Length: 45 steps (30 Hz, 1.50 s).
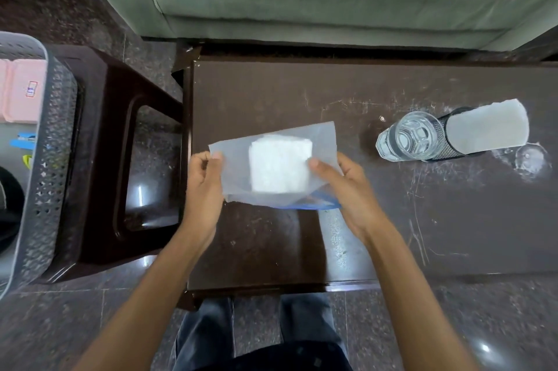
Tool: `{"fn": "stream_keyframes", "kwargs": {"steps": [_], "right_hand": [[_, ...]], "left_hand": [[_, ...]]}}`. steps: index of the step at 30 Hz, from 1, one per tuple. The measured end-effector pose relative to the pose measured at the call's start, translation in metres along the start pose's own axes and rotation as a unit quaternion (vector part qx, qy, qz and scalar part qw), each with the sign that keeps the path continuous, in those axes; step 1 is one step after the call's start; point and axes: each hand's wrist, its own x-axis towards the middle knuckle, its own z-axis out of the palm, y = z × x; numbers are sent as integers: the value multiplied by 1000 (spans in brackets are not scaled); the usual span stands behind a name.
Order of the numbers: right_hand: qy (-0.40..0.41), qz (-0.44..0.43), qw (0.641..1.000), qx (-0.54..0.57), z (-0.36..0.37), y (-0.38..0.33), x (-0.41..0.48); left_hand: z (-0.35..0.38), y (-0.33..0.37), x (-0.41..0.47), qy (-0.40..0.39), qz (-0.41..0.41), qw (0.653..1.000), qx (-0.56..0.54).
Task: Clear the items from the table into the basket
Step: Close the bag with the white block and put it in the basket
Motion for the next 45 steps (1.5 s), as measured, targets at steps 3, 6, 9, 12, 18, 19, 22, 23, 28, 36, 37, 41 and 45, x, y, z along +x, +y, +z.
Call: {"fn": "stream_keyframes", "kwargs": {"steps": [3, 6, 9, 12, 18, 19, 22, 23, 28, 36, 37, 41, 45], "right_hand": [[45, -8, 999, -3, 3, 1, -1], [71, -13, 997, 29, 3, 1, -2], [51, -7, 997, 64, 2, 2, -2], [21, 2, 993, 119, 3, 5, -2], [-11, 18, 994, 110, -2, 9, 4], [-24, 27, 994, 107, -3, 9, 5], [-47, 57, 993, 90, -7, 11, 6], [-45, 61, 994, 82, -7, 12, 6], [-40, 47, 997, 46, -2, 5, 3], [-117, -49, 990, 54, 63, -59, -20], [-125, -67, 988, 65, 74, -71, -25], [-161, -120, 975, 92, 135, -113, -45], [-187, -142, 963, 130, 205, -138, -50]], "left_hand": [[-6, -5, 3, -130, -88, 988, 16], [-12, -7, 2, -170, -102, 977, 75], [-17, -9, 6, -109, -73, 988, 81], [-22, -11, 12, -89, -64, 992, 57], [-20, -9, 6, -134, -102, 984, -56], [-19, -9, 6, -124, -103, 984, -72], [-17, -9, 5, -110, -107, 983, -100], [-17, -9, 4, -110, -111, 982, -107], [-30, 4, 0, -131, -110, 982, -85], [-101, 111, -17, -84, 64, 992, 62], [-111, 127, -24, -75, 95, 990, 70], [-164, 200, -55, -46, 211, 962, 167], [-223, 269, -64, -66, 252, 931, 257]]}}
